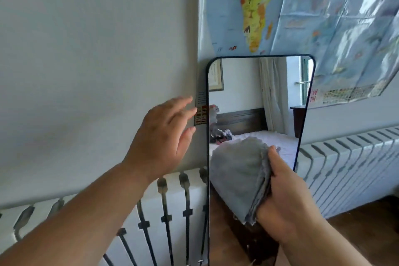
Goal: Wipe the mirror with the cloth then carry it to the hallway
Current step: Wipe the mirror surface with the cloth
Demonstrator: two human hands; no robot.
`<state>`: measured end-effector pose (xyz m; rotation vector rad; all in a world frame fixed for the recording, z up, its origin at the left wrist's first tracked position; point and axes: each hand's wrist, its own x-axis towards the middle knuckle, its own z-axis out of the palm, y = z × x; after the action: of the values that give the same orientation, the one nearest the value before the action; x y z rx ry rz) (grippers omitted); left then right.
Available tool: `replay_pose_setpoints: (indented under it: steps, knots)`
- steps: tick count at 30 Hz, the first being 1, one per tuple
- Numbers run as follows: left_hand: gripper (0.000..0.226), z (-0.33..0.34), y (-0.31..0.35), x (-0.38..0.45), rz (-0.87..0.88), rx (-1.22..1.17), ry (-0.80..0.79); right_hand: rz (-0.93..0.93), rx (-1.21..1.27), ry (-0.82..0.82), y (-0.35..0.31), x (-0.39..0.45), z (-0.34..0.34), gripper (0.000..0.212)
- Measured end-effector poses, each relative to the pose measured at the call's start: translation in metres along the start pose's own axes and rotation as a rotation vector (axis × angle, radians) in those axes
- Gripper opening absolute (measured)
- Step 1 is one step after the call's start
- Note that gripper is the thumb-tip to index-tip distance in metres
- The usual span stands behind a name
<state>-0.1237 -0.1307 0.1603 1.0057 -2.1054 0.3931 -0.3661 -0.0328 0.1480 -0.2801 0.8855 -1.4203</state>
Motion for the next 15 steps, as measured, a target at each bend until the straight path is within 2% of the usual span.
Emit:
replay_pose_setpoints:
  steps: [3,6,9,10,11,13,15]
  knots:
    - [0.048,-0.001,-0.001,0.048,0.235,0.210,-0.006,-0.115,0.035,-0.008,-0.027,0.004,-0.007,0.066]
    - [0.057,0.005,-0.001,0.077,0.434,0.427,-0.105,-0.282,0.008,0.036,-0.045,0.007,-0.005,0.057]
    - [0.068,0.014,-0.007,0.085,0.545,0.626,-0.213,-0.534,-0.224,0.035,-0.049,0.010,-0.004,0.074]
    - [0.072,0.017,-0.008,0.085,0.564,0.654,-0.240,-0.621,-0.302,0.067,-0.049,0.013,-0.003,0.067]
    - [0.075,0.020,-0.009,0.086,0.579,0.657,-0.253,-0.664,-0.309,0.108,-0.050,0.015,0.000,0.051]
    - [0.077,0.025,-0.012,0.089,0.602,0.618,-0.243,-0.717,-0.267,0.075,-0.051,0.025,0.009,0.027]
    - [0.073,0.029,-0.018,0.095,0.631,0.608,-0.227,-0.815,-0.357,0.031,-0.051,0.039,0.022,0.030]
